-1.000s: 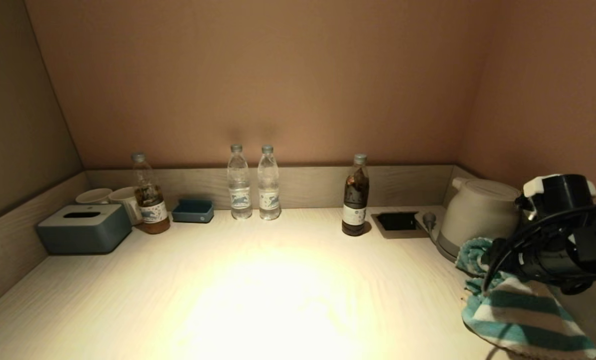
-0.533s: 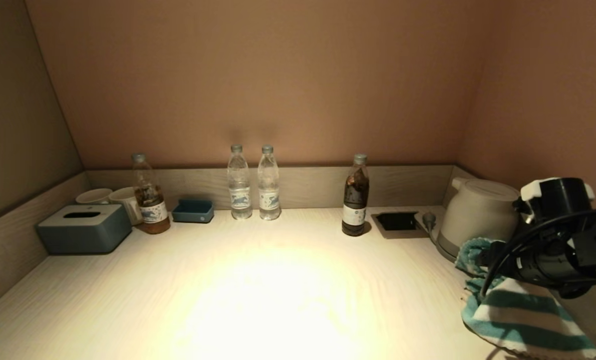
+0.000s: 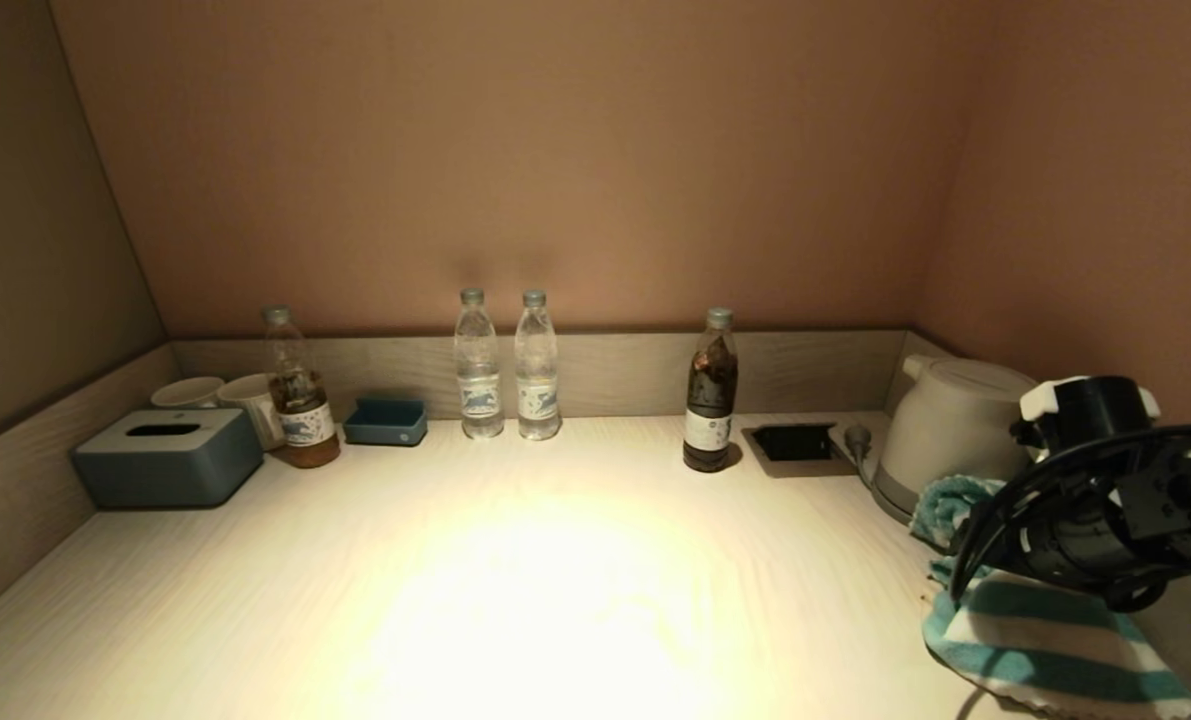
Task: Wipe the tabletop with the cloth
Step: Pick up the tablecloth, then sweep the stains on the table
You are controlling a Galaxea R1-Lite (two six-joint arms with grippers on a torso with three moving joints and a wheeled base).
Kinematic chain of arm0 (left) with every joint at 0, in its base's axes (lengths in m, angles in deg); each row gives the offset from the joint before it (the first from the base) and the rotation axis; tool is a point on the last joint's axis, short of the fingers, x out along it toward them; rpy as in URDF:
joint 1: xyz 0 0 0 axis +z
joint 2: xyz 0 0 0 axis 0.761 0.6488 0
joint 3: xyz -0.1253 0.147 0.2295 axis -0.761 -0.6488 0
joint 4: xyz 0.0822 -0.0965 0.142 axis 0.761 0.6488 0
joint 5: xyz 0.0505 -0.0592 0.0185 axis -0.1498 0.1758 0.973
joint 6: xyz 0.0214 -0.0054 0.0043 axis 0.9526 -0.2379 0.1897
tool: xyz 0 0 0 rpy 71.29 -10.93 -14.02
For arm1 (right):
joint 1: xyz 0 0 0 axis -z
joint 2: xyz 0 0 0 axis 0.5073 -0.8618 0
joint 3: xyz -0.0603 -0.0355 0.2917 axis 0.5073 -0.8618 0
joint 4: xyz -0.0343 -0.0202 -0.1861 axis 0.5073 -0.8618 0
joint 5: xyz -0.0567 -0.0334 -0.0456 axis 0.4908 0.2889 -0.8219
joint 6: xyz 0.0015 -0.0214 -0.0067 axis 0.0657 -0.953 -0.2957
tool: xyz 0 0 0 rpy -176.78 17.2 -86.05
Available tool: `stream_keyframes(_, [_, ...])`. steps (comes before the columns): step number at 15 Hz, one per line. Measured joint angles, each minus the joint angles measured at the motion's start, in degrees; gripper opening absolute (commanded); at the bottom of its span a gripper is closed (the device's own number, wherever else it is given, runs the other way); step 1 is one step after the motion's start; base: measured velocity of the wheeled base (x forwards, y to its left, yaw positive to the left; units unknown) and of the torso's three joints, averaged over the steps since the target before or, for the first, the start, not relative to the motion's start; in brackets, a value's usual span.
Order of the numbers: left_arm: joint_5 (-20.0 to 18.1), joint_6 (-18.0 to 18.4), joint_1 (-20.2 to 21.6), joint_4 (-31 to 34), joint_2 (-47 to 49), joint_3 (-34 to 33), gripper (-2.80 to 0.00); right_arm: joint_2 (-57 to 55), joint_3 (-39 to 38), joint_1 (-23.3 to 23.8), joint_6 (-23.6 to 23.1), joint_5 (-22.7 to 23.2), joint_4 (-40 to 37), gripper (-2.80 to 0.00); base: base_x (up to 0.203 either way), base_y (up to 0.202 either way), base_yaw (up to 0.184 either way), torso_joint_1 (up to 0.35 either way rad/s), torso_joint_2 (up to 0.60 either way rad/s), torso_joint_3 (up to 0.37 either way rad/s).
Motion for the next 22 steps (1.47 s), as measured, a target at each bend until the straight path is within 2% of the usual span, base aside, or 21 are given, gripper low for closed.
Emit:
stream_keyframes(11, [0.00, -0.02, 0.00, 0.01, 0.00, 0.00, -2.80, -0.85, -0.99, 0.17, 1.84, 0.74, 1.16, -2.80, 0.000, 0.000, 0.000, 0.000, 0.00, 0.000])
stream_keyframes(17, [0.02, 0.00, 0.00, 0.02, 0.00, 0.00, -2.80, 7.57, -0.89, -0.50, 2.65, 2.13, 3.53, -2.80, 0.000, 0.000, 0.000, 0.000, 0.00, 0.000])
stream_keyframes(20, [0.01, 0.00, 0.00, 0.02, 0.00, 0.00, -2.80, 13.93, -0.69, -2.59, 2.47, 3.53, 4.03, -2.80, 0.000, 0.000, 0.000, 0.000, 0.00, 0.000])
stream_keyframes(22, [-0.02, 0.00, 0.00, 0.02, 0.00, 0.00, -2.80, 19.35, -0.56, -6.68, 2.39, 4.68, 4.07, -2.80, 0.000, 0.000, 0.000, 0.000, 0.00, 0.000])
